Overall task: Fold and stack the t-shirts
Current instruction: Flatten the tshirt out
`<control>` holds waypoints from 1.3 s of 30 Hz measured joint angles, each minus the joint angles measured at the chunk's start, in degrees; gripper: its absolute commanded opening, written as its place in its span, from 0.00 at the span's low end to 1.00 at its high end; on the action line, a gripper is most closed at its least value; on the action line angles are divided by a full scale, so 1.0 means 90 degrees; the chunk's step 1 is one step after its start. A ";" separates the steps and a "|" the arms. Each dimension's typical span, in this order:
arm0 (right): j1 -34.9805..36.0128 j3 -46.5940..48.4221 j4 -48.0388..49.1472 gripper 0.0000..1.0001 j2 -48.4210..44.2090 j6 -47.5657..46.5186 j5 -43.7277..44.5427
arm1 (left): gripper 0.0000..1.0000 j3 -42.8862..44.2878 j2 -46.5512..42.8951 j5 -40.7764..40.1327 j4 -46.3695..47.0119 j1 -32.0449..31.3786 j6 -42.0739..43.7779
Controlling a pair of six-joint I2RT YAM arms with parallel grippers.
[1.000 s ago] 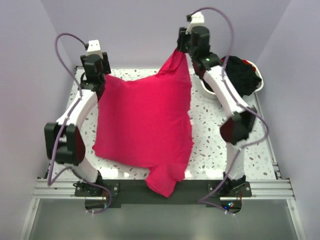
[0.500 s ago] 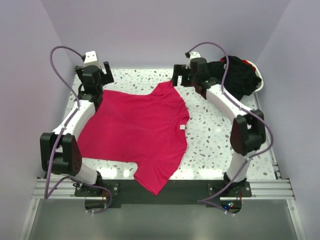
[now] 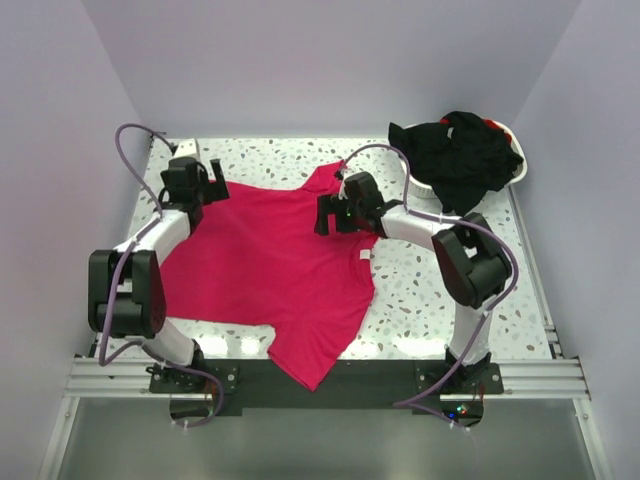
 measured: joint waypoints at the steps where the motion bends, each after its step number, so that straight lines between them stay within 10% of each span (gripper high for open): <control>1: -0.0007 -0.0029 -0.0046 0.99 0.0097 0.0034 0.0000 | 1.00 0.0005 0.0080 0.0041 -0.0017 0.0000 -0.0012; 39: -0.1462 0.1241 -0.0942 0.99 0.1122 0.0107 0.0622 | 1.00 0.2346 0.3145 0.1027 -0.0894 -0.0296 -0.0102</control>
